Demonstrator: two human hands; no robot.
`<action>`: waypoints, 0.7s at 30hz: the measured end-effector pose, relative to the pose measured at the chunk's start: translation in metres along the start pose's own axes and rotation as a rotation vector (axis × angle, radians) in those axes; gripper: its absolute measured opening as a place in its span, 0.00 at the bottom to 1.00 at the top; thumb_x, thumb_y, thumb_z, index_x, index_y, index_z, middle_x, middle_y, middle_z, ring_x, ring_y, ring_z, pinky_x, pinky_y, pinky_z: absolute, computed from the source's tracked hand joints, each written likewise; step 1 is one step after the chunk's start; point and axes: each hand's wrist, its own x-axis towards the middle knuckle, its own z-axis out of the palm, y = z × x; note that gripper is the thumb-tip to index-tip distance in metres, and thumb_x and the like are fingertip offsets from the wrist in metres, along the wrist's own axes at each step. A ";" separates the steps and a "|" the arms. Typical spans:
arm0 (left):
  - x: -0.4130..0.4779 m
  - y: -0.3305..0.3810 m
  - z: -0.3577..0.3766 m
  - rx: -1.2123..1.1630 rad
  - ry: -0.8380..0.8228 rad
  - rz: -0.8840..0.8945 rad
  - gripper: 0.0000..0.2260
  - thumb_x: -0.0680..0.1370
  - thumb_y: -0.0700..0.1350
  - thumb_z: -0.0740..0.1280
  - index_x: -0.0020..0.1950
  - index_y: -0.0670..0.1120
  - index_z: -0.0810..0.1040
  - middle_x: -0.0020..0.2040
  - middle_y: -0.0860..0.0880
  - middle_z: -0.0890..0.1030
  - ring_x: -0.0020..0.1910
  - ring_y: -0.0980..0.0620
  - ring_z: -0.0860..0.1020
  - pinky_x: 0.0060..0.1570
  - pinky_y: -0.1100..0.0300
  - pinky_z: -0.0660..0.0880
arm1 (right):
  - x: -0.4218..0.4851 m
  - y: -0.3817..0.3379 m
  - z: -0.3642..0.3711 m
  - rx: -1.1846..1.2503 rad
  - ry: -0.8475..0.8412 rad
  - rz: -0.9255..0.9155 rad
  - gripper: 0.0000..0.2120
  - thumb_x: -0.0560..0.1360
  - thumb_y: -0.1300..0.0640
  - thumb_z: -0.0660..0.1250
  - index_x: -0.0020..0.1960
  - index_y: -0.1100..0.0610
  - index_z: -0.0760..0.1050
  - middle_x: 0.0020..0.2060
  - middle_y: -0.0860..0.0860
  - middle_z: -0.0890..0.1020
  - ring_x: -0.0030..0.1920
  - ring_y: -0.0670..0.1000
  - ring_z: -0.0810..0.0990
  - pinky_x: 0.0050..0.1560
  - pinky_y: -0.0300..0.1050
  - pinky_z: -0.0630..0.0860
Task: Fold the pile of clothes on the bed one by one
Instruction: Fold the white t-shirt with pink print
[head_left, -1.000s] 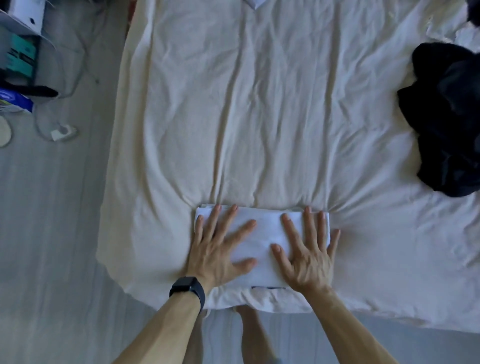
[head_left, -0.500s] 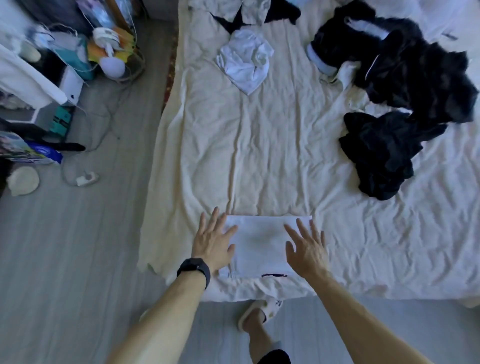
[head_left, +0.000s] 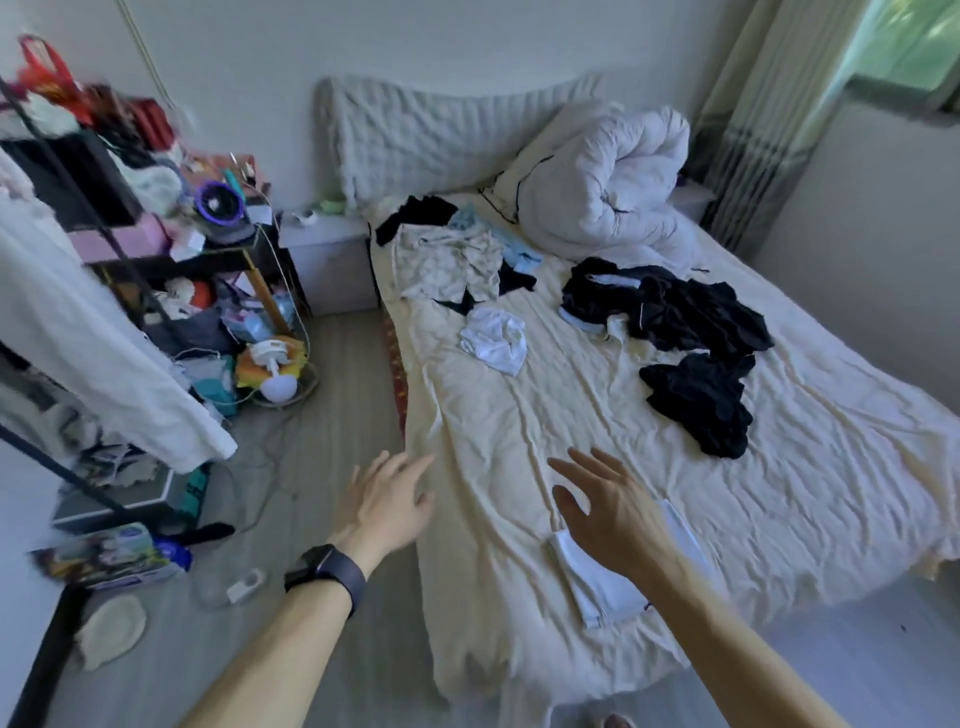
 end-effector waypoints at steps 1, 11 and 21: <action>-0.006 -0.009 -0.021 -0.003 0.034 0.016 0.25 0.82 0.56 0.58 0.80 0.60 0.58 0.80 0.52 0.60 0.80 0.48 0.53 0.76 0.43 0.50 | -0.002 -0.020 -0.006 0.021 0.048 -0.016 0.20 0.83 0.47 0.62 0.74 0.43 0.72 0.75 0.46 0.71 0.78 0.53 0.63 0.73 0.47 0.64; 0.026 -0.073 -0.177 0.048 0.280 0.182 0.26 0.82 0.59 0.58 0.80 0.61 0.57 0.80 0.54 0.59 0.80 0.51 0.54 0.77 0.45 0.56 | 0.077 -0.119 -0.039 0.018 0.302 -0.122 0.24 0.80 0.38 0.53 0.72 0.43 0.74 0.71 0.47 0.76 0.76 0.54 0.67 0.72 0.53 0.70; 0.215 -0.154 -0.275 0.165 0.307 0.189 0.26 0.82 0.58 0.58 0.80 0.60 0.57 0.80 0.53 0.60 0.80 0.50 0.55 0.77 0.46 0.55 | 0.275 -0.154 -0.040 -0.028 0.455 -0.079 0.20 0.80 0.45 0.60 0.70 0.47 0.77 0.67 0.48 0.80 0.72 0.58 0.73 0.67 0.56 0.73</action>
